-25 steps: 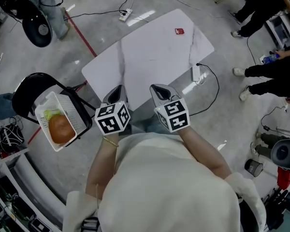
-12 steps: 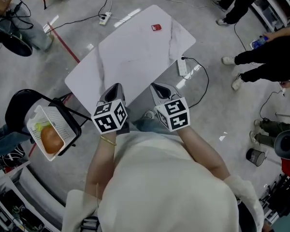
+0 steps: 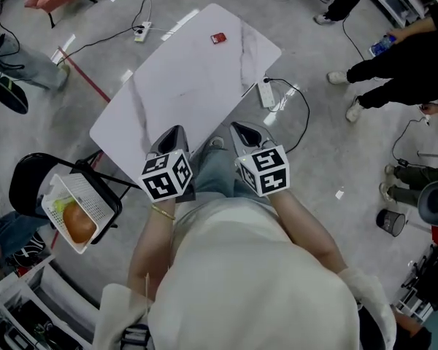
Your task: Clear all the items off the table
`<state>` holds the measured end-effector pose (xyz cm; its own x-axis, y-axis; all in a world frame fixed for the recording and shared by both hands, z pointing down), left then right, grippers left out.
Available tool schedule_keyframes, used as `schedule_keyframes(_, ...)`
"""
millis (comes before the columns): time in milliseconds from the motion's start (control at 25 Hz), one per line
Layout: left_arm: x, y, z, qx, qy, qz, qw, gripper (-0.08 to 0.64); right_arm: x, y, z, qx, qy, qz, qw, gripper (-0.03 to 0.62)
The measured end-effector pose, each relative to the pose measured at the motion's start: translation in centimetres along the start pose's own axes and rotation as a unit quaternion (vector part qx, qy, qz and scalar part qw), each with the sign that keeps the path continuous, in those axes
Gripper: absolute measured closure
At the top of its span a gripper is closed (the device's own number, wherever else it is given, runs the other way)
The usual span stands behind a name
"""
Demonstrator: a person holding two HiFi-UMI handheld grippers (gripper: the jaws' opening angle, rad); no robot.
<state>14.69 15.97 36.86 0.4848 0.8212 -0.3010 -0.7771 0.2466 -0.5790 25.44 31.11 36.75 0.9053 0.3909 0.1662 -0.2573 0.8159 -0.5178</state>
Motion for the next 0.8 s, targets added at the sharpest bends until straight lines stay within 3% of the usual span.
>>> schedule_keyframes(360,2.1,-4.8,-1.7,-0.008,-0.011,0.014,0.9998,0.551,4.5,-1.1,-1.3,0.006,-0.007,0.022,1.000,0.594)
schedule_keyframes(800,4.3,-12.8,-5.6,-0.018,0.001,0.025,0.9995,0.551,11.3,-5.8,-4.6,-0.023,0.004,0.021,0.999,0.594)
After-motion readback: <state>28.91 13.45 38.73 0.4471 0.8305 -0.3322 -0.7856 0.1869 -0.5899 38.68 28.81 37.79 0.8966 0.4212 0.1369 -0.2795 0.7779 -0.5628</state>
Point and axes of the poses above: the fingertips, and each gripper's own axes: y backward along the fingers, x to its right, z out of its underside, the point moved 6 cm from there along y, backward along the fingers, and after that the axes turned 4 degrees about x, right-handed, at the moved point
